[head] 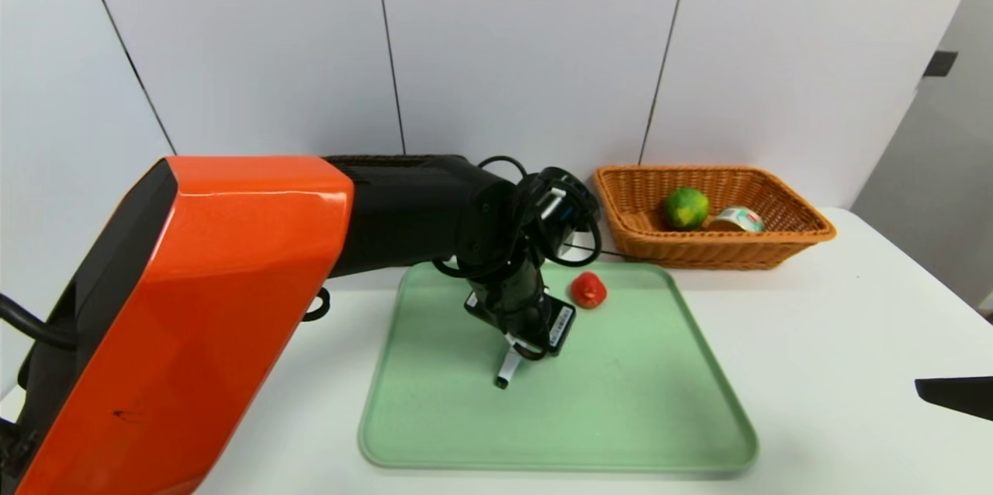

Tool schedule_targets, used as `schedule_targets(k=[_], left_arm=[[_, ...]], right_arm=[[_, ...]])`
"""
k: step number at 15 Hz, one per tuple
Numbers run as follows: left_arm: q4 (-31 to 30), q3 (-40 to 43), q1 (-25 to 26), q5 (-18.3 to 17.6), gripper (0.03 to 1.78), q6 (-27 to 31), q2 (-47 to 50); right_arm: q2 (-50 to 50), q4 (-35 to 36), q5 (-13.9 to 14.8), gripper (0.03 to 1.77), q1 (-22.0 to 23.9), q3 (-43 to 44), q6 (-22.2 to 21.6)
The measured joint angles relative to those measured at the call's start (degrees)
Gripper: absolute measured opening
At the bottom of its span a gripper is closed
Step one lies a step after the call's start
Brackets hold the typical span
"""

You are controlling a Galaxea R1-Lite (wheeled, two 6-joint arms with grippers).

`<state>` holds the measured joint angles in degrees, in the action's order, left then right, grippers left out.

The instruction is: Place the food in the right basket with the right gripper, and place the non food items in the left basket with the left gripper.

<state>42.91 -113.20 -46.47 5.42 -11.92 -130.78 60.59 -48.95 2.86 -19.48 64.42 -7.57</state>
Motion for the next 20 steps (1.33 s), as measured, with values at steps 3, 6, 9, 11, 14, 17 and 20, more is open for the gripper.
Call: schedule_targets(k=[3, 6, 9, 11, 14, 17, 20], left_arm=[[0.06, 0.02, -0.05, -0.13, 0.81, -0.04, -0.06], [0.11, 0.02, -0.11, -0.2, 0.16, -0.04, -0.09], [0.2, 0.02, -0.13, -0.22, 0.16, -0.04, -0.09], [0.17, 0.02, -0.13, -0.22, 0.16, 0.02, 0.07], [0.99, 0.0, -0.16, -0.3, 0.16, 0.16, 1.93], [4.57, 0.0, -0.13, -0.35, 0.16, 0.11, 6.06], [3.91, -0.06, -0.09, -0.16, 0.16, -1.35, 12.53]], right_arm=[[-0.39, -0.02, -0.02, 1.7, 0.0, -0.04, 0.68], [-0.61, 0.0, -0.06, 1.7, -0.04, 0.0, 1.04], [-0.95, 0.0, -0.09, 1.7, -0.09, -0.02, 1.05], [-1.22, -0.02, -0.09, 1.7, -0.09, -0.11, 1.04], [-1.49, 0.0, -0.09, 1.7, -0.09, -0.17, 0.88], [-1.77, 0.0, 0.0, 1.7, -0.04, -0.61, 0.61], [-1.88, 0.57, 0.09, 1.7, 0.41, -1.24, 0.11]])
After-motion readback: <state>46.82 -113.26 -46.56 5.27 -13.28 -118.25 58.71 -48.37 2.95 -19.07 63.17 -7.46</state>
